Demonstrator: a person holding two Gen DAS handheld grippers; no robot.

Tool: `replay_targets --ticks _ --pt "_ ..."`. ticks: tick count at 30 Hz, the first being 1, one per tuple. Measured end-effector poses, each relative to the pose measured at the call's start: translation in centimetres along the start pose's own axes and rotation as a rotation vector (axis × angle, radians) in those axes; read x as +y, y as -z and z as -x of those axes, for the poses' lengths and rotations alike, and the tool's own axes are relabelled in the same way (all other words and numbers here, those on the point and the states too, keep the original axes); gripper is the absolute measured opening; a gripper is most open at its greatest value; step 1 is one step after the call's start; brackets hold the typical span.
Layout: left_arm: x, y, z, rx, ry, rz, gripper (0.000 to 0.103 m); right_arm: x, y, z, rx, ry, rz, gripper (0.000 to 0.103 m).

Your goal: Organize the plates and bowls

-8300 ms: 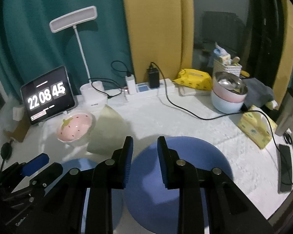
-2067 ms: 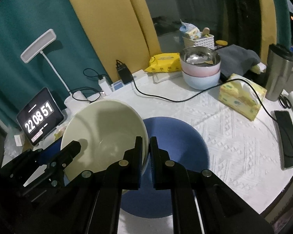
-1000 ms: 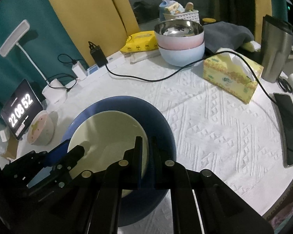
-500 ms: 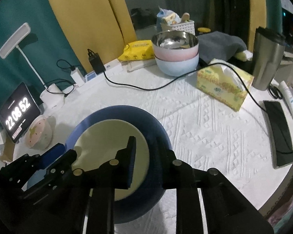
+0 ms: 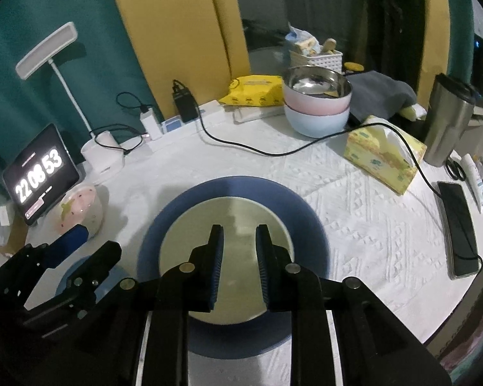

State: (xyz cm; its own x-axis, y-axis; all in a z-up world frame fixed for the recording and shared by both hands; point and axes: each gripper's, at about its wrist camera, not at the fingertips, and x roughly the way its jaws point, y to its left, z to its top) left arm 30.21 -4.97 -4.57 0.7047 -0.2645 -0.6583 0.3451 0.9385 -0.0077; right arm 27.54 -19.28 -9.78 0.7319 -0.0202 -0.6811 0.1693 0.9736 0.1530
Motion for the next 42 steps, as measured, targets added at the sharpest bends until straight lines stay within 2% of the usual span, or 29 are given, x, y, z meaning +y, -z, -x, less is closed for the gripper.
replay_targets --ticks 26,42 --pt "11.1 1.5 3.7 -0.071 -0.062 0.142 0.047 9.6 -0.2 -1.0 -0.003 -0.054 0.128 0.023" --pt "17.7 2.7 1.7 -0.037 -0.118 0.225 0.047 14.5 -0.6 -4.5 0.044 -0.084 0.186 0.023"
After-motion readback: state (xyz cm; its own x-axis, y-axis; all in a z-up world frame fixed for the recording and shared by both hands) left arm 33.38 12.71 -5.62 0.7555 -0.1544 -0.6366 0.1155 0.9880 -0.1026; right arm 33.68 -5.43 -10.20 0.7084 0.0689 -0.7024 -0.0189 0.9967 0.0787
